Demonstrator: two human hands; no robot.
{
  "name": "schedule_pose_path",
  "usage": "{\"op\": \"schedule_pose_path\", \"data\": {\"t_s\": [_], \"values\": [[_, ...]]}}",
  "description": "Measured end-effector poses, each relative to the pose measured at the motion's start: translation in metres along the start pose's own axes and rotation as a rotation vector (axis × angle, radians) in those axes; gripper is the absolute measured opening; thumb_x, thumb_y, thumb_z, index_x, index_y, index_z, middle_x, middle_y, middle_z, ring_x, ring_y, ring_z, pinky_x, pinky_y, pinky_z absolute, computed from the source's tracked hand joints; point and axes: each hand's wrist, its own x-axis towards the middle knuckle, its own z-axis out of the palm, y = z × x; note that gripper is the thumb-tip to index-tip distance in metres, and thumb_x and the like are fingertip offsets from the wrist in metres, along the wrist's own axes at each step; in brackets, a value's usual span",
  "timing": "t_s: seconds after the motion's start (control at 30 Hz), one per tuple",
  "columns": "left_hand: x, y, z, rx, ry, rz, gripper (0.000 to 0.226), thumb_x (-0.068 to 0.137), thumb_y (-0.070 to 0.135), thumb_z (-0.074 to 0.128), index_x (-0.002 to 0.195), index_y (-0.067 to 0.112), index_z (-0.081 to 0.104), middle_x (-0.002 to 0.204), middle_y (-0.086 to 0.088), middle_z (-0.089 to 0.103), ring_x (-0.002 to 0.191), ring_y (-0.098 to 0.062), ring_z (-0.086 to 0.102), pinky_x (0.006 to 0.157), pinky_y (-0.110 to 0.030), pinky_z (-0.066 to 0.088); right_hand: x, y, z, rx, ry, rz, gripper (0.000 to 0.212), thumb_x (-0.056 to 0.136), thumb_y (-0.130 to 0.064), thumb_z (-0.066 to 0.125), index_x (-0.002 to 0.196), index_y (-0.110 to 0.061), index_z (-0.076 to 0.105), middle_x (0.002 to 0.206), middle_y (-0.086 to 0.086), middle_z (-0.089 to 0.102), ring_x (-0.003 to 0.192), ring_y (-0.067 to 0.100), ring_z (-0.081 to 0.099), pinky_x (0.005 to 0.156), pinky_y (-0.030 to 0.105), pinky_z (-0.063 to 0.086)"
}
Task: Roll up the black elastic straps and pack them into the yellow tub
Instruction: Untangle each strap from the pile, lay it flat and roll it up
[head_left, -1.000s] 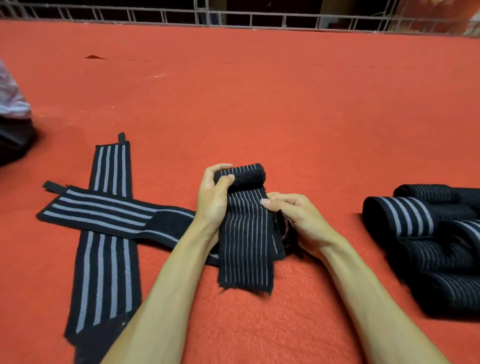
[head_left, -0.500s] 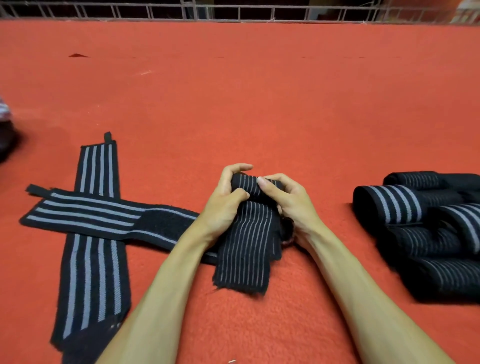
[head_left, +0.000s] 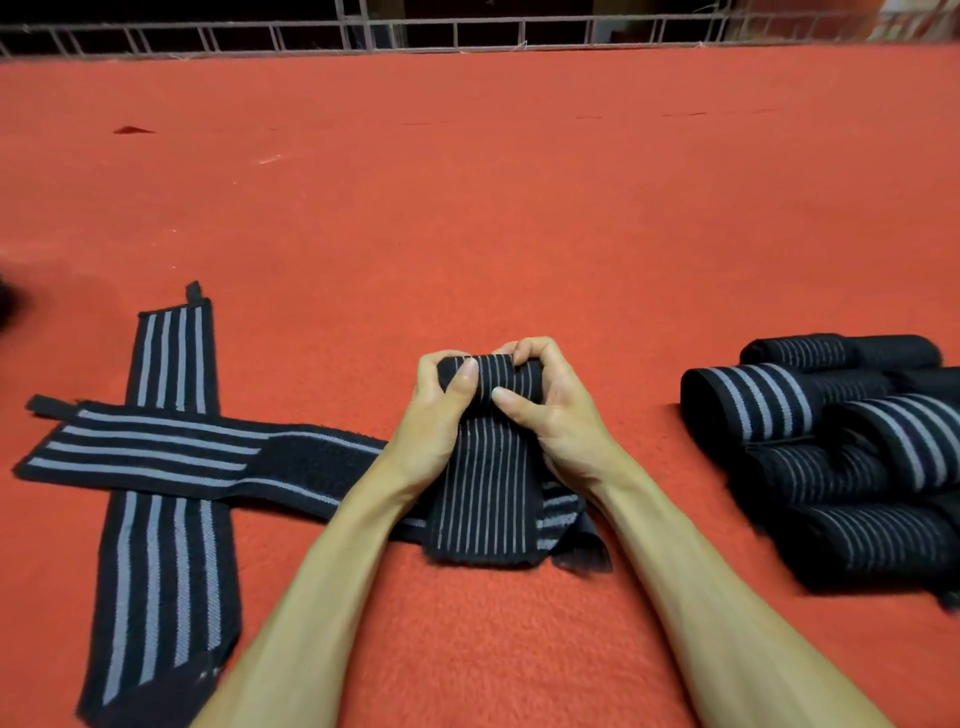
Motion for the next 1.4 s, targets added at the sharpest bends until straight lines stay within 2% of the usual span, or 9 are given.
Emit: {"op": "schedule_pose_path", "data": {"t_s": [0.17, 0.33, 0.43, 0.6, 0.87, 1.03, 1.17, 1.3, 1.4], "values": [[0.002, -0.007, -0.005, -0.056, 0.004, 0.109, 0.025, 0.091, 0.023, 0.06, 0.112, 0.017, 0.048, 0.1, 0.001, 0.056, 0.089, -0.006, 0.056, 0.08, -0.022, 0.047, 0.0, -0.003, 0.01, 0.108, 0.113, 0.112, 0.032, 0.085, -0.027, 0.064, 0.112, -0.017, 0.052, 0.095, 0.004, 0.057, 0.085, 0.015, 0.056, 0.075, 0.031, 0.051], [0.001, -0.006, -0.006, -0.04, -0.006, 0.216, 0.03, 0.09, -0.005, 0.053, 0.104, 0.021, 0.051, 0.096, 0.0, 0.054, 0.087, -0.008, 0.052, 0.08, -0.024, 0.045, 0.003, -0.004, 0.016, 0.067, 0.219, 0.196, 0.049, 0.085, -0.056, 0.057, 0.105, -0.011, 0.052, 0.095, 0.009, 0.06, 0.087, 0.02, 0.059, 0.081, 0.039, 0.052], [0.001, -0.006, -0.007, -0.036, 0.009, 0.213, 0.034, 0.088, -0.006, 0.052, 0.104, 0.023, 0.051, 0.097, 0.0, 0.054, 0.088, -0.01, 0.052, 0.081, -0.031, 0.046, 0.002, -0.006, 0.017, 0.023, 0.245, 0.206, 0.043, 0.082, -0.048, 0.06, 0.102, -0.011, 0.053, 0.099, 0.011, 0.059, 0.089, 0.021, 0.059, 0.084, 0.04, 0.05], [-0.002, -0.007, -0.006, -0.137, -0.149, 0.11, 0.042, 0.08, 0.017, 0.06, 0.116, 0.036, 0.052, 0.118, -0.011, 0.05, 0.102, -0.018, 0.054, 0.088, -0.035, 0.049, -0.003, -0.007, 0.008, 0.045, 0.208, 0.215, 0.022, 0.092, -0.022, 0.058, 0.111, -0.012, 0.052, 0.099, 0.005, 0.061, 0.08, 0.011, 0.064, 0.071, 0.026, 0.054], [-0.003, -0.002, 0.006, -0.208, -0.05, 0.015, 0.043, 0.085, 0.047, 0.053, 0.121, 0.029, 0.041, 0.107, 0.003, 0.059, 0.088, 0.0, 0.065, 0.073, -0.018, 0.051, -0.006, -0.015, 0.008, 0.294, 0.134, 0.15, 0.03, 0.089, 0.012, 0.048, 0.105, -0.014, 0.046, 0.088, 0.005, 0.06, 0.074, 0.014, 0.061, 0.067, 0.024, 0.054], [-0.001, -0.008, 0.002, -0.067, -0.025, 0.096, 0.032, 0.095, 0.017, 0.052, 0.126, 0.021, 0.045, 0.11, 0.001, 0.058, 0.097, -0.003, 0.059, 0.08, -0.017, 0.049, -0.005, -0.016, 0.005, 0.344, 0.121, 0.112, 0.037, 0.067, 0.009, 0.057, 0.094, -0.016, 0.051, 0.083, -0.004, 0.065, 0.081, 0.015, 0.062, 0.076, 0.031, 0.053], [0.0, -0.009, 0.001, -0.089, -0.002, 0.151, 0.034, 0.094, -0.004, 0.051, 0.117, 0.022, 0.051, 0.103, -0.001, 0.059, 0.094, -0.007, 0.059, 0.082, -0.024, 0.05, -0.004, -0.015, 0.004, 0.349, 0.141, 0.115, 0.041, 0.07, 0.016, 0.051, 0.097, -0.014, 0.052, 0.091, -0.001, 0.066, 0.087, 0.017, 0.063, 0.076, 0.032, 0.055], [0.002, -0.008, -0.004, -0.069, 0.039, 0.225, 0.04, 0.085, -0.005, 0.057, 0.107, 0.028, 0.055, 0.102, -0.001, 0.059, 0.096, -0.013, 0.056, 0.089, -0.035, 0.049, -0.004, -0.015, 0.009, 0.36, 0.137, 0.181, 0.038, 0.078, -0.01, 0.065, 0.113, -0.01, 0.051, 0.097, 0.008, 0.062, 0.084, 0.018, 0.062, 0.07, 0.032, 0.056], [0.002, -0.009, -0.007, -0.071, 0.062, 0.227, 0.048, 0.081, -0.015, 0.058, 0.101, 0.029, 0.06, 0.102, 0.002, 0.061, 0.099, -0.016, 0.058, 0.092, -0.044, 0.05, -0.001, -0.01, 0.014, 0.217, 0.22, 0.26, 0.047, 0.085, -0.037, 0.062, 0.117, -0.004, 0.052, 0.101, 0.013, 0.062, 0.091, 0.024, 0.062, 0.081, 0.04, 0.053]]}}
